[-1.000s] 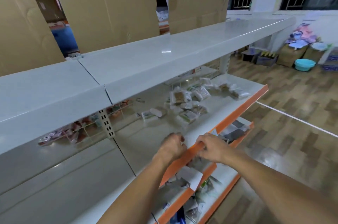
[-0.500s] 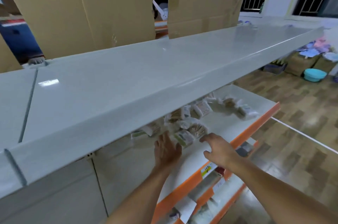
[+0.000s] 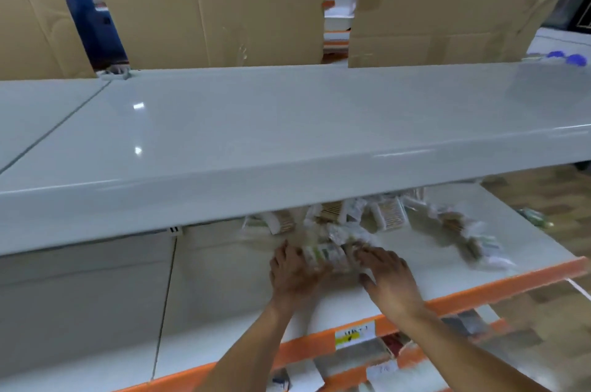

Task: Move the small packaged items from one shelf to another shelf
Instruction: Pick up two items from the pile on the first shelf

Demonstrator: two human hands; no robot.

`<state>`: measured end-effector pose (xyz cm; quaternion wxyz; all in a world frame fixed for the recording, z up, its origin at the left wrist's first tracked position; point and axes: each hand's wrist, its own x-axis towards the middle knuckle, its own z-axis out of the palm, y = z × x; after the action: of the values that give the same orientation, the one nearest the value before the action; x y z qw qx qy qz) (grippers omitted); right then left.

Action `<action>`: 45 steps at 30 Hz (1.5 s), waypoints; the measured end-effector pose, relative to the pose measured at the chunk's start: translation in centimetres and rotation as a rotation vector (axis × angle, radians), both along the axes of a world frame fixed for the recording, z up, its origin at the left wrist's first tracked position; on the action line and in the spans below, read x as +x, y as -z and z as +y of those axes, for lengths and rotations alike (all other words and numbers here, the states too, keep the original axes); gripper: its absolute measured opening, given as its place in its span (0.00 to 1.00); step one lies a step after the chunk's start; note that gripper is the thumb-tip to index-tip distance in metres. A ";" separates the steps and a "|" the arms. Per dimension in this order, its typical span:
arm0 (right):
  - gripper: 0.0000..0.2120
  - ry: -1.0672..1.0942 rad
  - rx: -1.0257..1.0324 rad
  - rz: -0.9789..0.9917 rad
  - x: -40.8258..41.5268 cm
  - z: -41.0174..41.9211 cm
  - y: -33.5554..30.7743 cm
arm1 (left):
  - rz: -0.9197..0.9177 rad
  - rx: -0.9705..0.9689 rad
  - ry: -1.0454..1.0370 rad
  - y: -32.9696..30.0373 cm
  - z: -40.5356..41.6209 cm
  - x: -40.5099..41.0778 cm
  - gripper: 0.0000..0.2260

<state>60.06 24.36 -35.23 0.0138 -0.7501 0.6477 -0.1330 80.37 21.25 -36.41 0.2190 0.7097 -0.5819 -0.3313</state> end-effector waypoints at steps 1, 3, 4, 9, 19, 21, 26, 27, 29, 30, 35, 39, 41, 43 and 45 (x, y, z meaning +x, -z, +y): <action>0.24 -0.006 -0.045 -0.021 -0.1 -0.2 0.1 | 0.003 0.011 -0.020 0.0 0.1 -0.6 0.48; 0.26 -0.006 -0.140 -0.074 -0.2 -0.7 0.4 | -0.024 0.002 -0.038 0.0 0.2 -1.4 0.48; 0.26 -0.001 -0.168 -0.085 -0.2 -0.8 0.7 | -0.041 -0.007 -0.043 0.1 0.3 -1.7 0.45; 0.16 0.016 -0.218 -0.138 -0.7 -0.9 2.2 | 0.254 -0.093 -0.192 -0.2 1.0 -1.0 0.32; 0.04 0.018 -0.220 -0.717 -0.3 -1.3 0.9 | 0.839 -0.116 -0.352 -1.1 2.3 0.2 0.31; 0.07 0.092 -0.099 -1.079 0.0 -1.7 -0.4 | 0.831 -0.097 -0.373 -1.0 2.1 0.3 0.28; 0.07 0.296 0.186 -1.420 0.2 -2.8 -0.3 | 0.883 -0.138 -0.372 -0.9 2.3 0.5 0.19; 0.07 0.322 0.217 -1.439 0.3 -2.9 0.1 | 0.917 -0.148 -0.366 -0.8 2.3 0.6 0.17; 0.07 0.354 0.258 -1.454 0.2 -3.1 0.8 | 1.000 -0.165 -0.336 -0.6 2.3 0.8 0.15; 0.06 0.350 0.285 -1.458 0.2 -3.1 1.0 | 1.038 -0.175 -0.320 -0.5 2.3 1.0 0.15; 0.20 0.187 0.475 -1.339 -0.4 -2.6 1.1 | 1.103 -0.194 -0.349 -0.2 2.2 1.4 0.16; 0.24 0.139 0.514 -1.299 -0.7 -2.3 1.0 | 1.102 -0.174 -0.457 0.1 2.1 1.7 0.07; 0.18 0.091 0.494 -1.288 -0.7 -2.3 0.9 | 1.099 -0.158 -0.505 0.2 2.0 1.9 0.05; 0.17 0.054 0.453 -1.289 -0.8 -2.5 0.4 | 1.103 -0.154 -0.510 0.3 1.9 1.8 0.06; 0.19 0.021 0.435 -1.286 -0.9 -2.8 -0.4 | 1.128 -0.161 -0.513 0.2 2.0 1.7 0.07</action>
<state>59.17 21.53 -34.87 0.5456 -0.4957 0.5298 -0.4193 82.06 23.25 -36.64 0.6178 0.5238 -0.2110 -0.5472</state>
